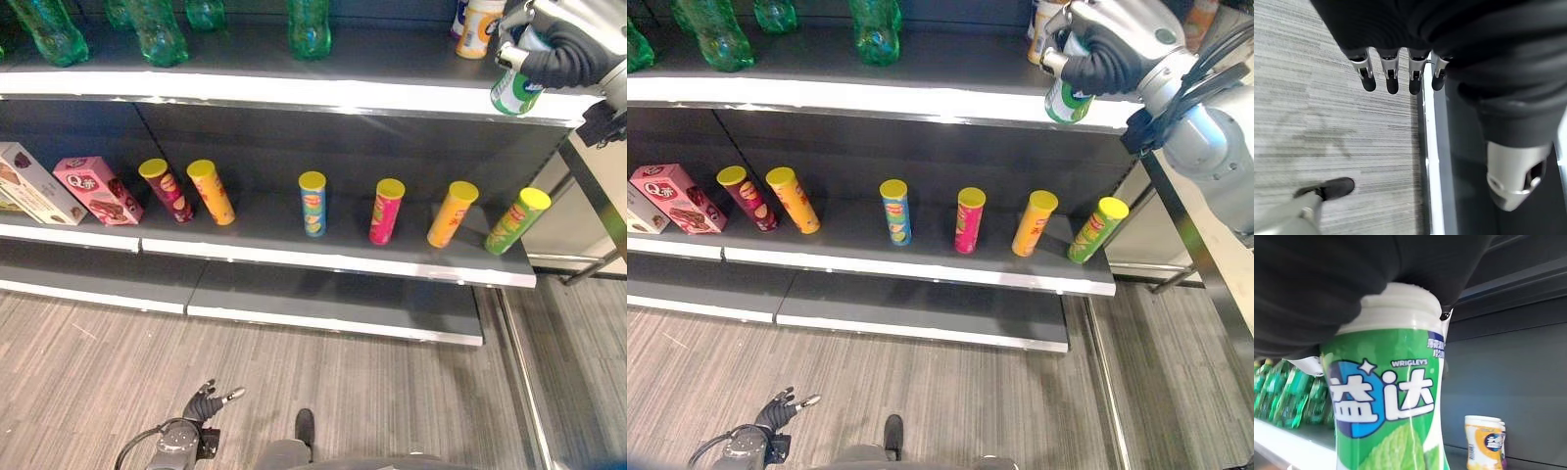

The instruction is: Put the goods on the table back onto the shelves and tidy them up.

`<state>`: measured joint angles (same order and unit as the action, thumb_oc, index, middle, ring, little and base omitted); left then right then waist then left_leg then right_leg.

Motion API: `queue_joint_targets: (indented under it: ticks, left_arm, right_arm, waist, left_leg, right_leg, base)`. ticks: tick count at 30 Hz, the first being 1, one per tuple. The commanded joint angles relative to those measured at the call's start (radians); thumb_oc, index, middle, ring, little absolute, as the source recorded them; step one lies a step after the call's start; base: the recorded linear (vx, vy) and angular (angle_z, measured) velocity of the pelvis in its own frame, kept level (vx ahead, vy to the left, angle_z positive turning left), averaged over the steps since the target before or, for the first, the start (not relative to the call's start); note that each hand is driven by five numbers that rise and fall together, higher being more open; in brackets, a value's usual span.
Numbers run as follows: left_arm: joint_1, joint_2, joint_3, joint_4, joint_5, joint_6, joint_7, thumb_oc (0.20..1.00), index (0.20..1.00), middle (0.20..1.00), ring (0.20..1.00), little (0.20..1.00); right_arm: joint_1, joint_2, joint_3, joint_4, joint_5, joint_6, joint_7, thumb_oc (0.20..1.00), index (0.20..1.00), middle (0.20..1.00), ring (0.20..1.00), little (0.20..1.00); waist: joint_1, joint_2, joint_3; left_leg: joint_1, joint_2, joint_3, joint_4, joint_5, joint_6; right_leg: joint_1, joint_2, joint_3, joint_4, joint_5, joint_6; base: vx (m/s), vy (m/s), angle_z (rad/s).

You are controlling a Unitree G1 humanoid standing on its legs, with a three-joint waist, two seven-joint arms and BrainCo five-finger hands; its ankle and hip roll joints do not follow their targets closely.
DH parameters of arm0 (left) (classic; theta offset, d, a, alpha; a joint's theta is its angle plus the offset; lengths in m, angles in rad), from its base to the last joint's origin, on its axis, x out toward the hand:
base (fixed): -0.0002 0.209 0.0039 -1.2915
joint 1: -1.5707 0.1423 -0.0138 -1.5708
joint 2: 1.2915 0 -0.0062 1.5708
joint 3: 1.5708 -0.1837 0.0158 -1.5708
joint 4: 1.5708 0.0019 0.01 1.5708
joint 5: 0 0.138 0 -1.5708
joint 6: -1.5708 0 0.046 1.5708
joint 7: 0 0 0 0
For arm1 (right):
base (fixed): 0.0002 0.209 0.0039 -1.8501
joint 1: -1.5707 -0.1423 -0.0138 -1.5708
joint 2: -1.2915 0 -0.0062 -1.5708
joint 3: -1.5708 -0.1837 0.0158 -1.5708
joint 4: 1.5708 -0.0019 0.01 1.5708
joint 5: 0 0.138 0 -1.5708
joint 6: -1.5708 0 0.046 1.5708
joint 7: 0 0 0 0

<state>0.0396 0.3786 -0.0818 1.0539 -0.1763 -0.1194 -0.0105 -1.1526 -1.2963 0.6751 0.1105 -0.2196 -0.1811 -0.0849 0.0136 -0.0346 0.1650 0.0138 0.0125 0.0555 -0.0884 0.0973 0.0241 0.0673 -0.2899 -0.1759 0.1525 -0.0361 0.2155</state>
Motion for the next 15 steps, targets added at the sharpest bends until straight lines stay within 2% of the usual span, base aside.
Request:
queue_joint_targets:
  ticks: [1,2,4,5,15]
  left_arm:
    - [-0.003,0.053,-0.035,-0.002,-0.014,-0.027,0.01,1.0,1.0,1.0,1.0,1.0]
    - [0.005,0.047,-0.028,0.006,-0.027,-0.023,0.008,1.0,1.0,1.0,1.0,1.0]
    - [0.006,0.045,-0.027,0.006,-0.027,-0.023,0.008,1.0,1.0,1.0,1.0,1.0]
    - [0.013,0.03,-0.023,0.011,-0.049,-0.028,0.01,1.0,1.0,1.0,1.0,1.0]
    - [0.015,0.004,-0.043,0.019,-0.07,-0.027,0.02,1.0,1.0,1.0,1.0,1.0]
  right_arm:
    - [-0.21,-0.012,0.097,0.07,-0.016,0.021,-0.054,0.2,0.2,0.2,0.2,0.2]
    - [-0.227,0.003,0.116,0.123,-0.013,0.037,-0.042,0.2,0.2,0.2,0.2,0.2]
    - [-0.233,0.005,0.122,0.126,-0.013,0.036,-0.043,0.2,0.2,0.2,0.2,0.2]
    - [-0.258,0.042,0.156,0.183,-0.008,0.038,-0.039,0.2,0.2,0.2,0.2,0.2]
    - [-0.27,0.094,0.192,0.322,-0.024,0.059,-0.034,0.2,0.2,0.2,0.2,0.2]
  waist:
    - [0.039,-0.006,-0.024]
    - [0.035,-0.013,-0.025]
    - [0.035,-0.011,-0.025]
    - [0.046,-0.029,-0.039]
    - [0.066,-0.047,-0.06]
  left_leg:
    - [0.059,0.05,0.009,0.002,-0.119,-0.113]
    - [0.061,0.054,0.002,0.007,-0.117,-0.116]
    - [0.062,0.055,0.002,0.007,-0.118,-0.116]
    - [0.071,0.065,0.011,0.007,-0.118,-0.126]
    - [0.078,0.095,-0.031,0.001,-0.117,-0.148]
  right_leg:
    - [-0.074,0.042,-0.033,-0.109,0.098,-0.023]
    - [-0.067,0.061,-0.009,-0.147,0.099,-0.016]
    - [-0.065,0.062,-0.008,-0.148,0.1,-0.017]
    - [-0.023,0.078,-0.014,-0.221,0.109,-0.013]
    - [0.037,0.101,-0.051,-0.232,0.069,-0.027]
  base:
    - [0.05,-0.067,-0.14]
    - [0.04,-0.054,-0.08]
    - [0.05,-0.062,0.17]
    - [0.08,-0.088,0.42]
    - [0.07,-0.075,0.13]
